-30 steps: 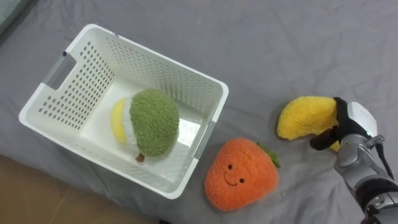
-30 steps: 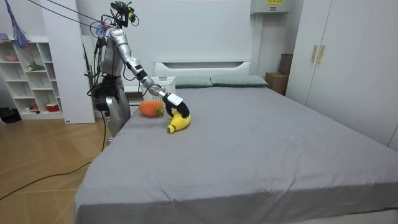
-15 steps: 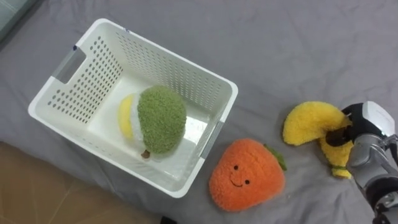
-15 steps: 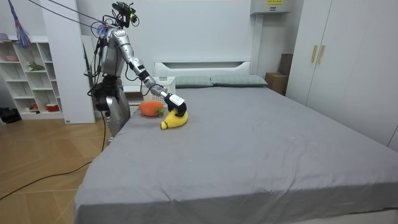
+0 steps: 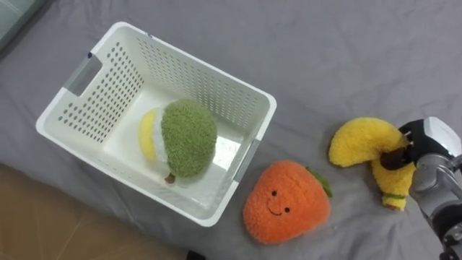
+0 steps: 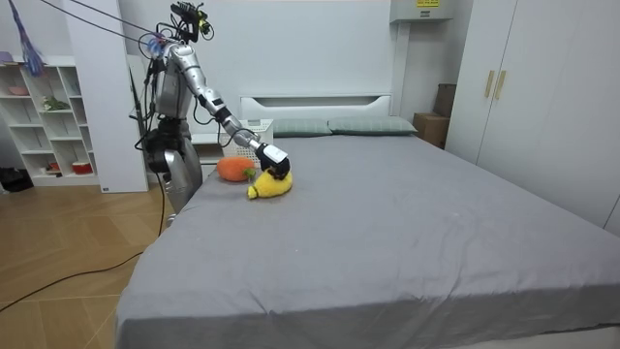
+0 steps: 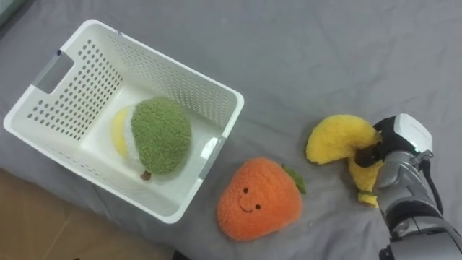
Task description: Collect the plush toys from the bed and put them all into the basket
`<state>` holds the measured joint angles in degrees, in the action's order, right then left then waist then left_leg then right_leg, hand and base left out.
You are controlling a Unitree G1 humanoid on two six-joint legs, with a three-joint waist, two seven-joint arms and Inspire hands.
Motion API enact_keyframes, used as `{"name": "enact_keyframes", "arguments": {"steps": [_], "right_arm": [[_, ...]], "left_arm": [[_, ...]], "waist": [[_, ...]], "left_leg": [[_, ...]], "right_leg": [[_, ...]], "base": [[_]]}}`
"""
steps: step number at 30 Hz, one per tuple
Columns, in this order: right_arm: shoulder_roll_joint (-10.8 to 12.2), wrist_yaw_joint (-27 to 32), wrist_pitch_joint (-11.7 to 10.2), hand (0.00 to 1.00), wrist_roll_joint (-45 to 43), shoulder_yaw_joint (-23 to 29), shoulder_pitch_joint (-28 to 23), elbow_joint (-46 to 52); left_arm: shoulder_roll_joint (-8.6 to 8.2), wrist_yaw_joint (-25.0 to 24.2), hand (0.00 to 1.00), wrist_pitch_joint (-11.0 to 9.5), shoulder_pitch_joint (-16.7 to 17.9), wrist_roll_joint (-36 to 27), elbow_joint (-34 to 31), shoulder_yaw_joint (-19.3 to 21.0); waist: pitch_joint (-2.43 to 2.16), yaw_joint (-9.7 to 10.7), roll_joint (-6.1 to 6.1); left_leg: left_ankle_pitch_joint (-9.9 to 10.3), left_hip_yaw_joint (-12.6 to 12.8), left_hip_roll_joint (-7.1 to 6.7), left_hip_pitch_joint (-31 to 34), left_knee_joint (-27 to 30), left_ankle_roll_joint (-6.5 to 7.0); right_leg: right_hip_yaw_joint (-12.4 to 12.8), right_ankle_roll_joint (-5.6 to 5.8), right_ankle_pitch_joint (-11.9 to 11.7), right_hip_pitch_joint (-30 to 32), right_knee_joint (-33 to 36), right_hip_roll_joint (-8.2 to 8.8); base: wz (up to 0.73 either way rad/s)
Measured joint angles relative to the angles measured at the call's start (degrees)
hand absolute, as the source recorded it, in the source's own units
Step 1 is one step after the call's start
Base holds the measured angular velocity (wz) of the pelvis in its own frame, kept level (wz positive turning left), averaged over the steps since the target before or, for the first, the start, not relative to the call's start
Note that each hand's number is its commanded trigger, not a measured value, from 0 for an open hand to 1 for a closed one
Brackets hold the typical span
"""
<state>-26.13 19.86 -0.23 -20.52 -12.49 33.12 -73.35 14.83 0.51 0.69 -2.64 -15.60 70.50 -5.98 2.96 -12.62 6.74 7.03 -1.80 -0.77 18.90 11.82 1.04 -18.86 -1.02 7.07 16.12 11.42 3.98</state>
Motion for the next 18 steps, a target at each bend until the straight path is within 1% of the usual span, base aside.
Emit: {"name": "enact_keyframes", "arguments": {"steps": [2,3,4,6,8,10,12,13,15,17,18], "right_arm": [[-0.1,0.0,-0.2,1.0,0.0,0.3,0.0,0.3],[-0.1,0.0,-0.4,1.0,0.0,0.4,0.1,0.7],[-0.1,-0.1,-0.5,1.0,0.0,0.6,0.0,1.0],[0.0,-0.7,-0.4,1.0,0.1,1.0,-0.1,3.8],[-0.1,-0.9,-0.4,1.0,0.2,1.0,-0.4,7.2],[-0.1,-1.4,-0.4,1.0,0.0,1.0,-1.2,11.8],[-0.1,-1.4,-0.6,1.0,-0.1,1.0,-4.0,18.7],[-0.1,-1.4,-0.7,1.0,0.0,1.0,-4.6,19.8],[-0.1,-1.6,-0.3,1.0,0.0,1.0,-7.4,23.8],[-0.1,-1.7,-0.1,1.0,0.0,1.0,-7.7,24.9],[0.0,-1.7,0.2,1.0,-0.2,1.0,-7.7,25.4]], "left_arm": [[0.0,-0.2,0.0,-0.2,0.0,0.0,0.2,0.0],[0.0,-0.4,0.0,-0.2,0.1,0.1,0.3,0.1],[0.0,-0.6,0.0,-0.3,0.2,0.1,0.3,0.2],[0.0,-1.1,0.0,-0.3,1.2,0.1,0.2,0.8],[0.0,-1.1,0.0,-0.3,1.8,0.1,0.2,0.8],[-0.24,-1.0,0.0,-0.3,2.2,0.1,0.1,0.8],[-0.44,-1.0,0.0,-0.3,2.9,0.1,0.0,1.3],[-0.46,-1.0,0.0,-0.3,3.0,0.1,-0.1,1.5],[-0.53,-1.0,0.0,-0.3,3.8,0.6,-0.4,3.2],[-0.54,-0.9,0.0,-0.3,4.1,0.7,-0.4,4.0],[-0.52,-0.9,0.0,-0.3,4.3,0.7,-0.4,4.2]], "waist": [[-0.02,0.0,-0.02],[-0.15,0.2,0.03],[-0.18,0.4,0.02],[-0.28,1.3,-0.07],[-0.94,1.8,0.05],[-1.18,2.2,0.05],[-1.81,3.1,0.16],[-1.93,3.1,0.2],[-2.58,3.0,0.46],[-2.61,3.1,0.44],[-2.73,3.0,0.4]], "left_leg": [[0.0,0.1,0.05,-0.5,0.0,0.01],[0.0,0.1,0.06,-0.8,0.0,0.03],[0.0,0.1,0.05,-1.0,0.0,0.04],[0.0,0.3,0.07,-2.6,-0.1,0.04],[0.0,0.7,0.11,-3.2,-0.2,0.04],[0.0,1.4,0.09,-4.8,-0.5,0.05],[0.0,1.7,0.12,-6.9,-1.2,0.03],[0.0,1.7,0.13,-7.5,-1.3,0.03],[0.0,2.0,0.18,-10.2,-2.4,0.01],[0.0,2.4,0.17,-11.5,-2.5,0.02],[0.0,2.8,0.18,-12.0,-2.5,0.03]], "right_leg": [[0.0,0.0,0.0,-0.4,0.1,0.03],[0.1,0.0,0.0,-0.7,0.2,0.05],[0.1,0.0,0.0,-0.9,0.1,0.05],[0.5,0.02,0.0,-2.2,0.1,0.06],[1.2,0.02,0.0,-2.6,0.2,0.0],[1.5,0.02,0.0,-3.8,0.2,-0.08],[1.6,0.04,0.0,-5.7,0.0,-0.18],[1.6,0.04,0.0,-6.3,-0.2,-0.21],[1.8,0.14,0.1,-8.7,-0.9,-0.36],[2.1,0.19,0.1,-9.8,-0.8,-0.36],[2.8,0.23,0.1,-10.2,-0.8,-0.4]], "base": [[0.0],[0.0],[0.0],[-0.05],[-0.13],[-0.16],[-0.06],[0.0],[-0.04],[-0.09],[-0.13]]}}
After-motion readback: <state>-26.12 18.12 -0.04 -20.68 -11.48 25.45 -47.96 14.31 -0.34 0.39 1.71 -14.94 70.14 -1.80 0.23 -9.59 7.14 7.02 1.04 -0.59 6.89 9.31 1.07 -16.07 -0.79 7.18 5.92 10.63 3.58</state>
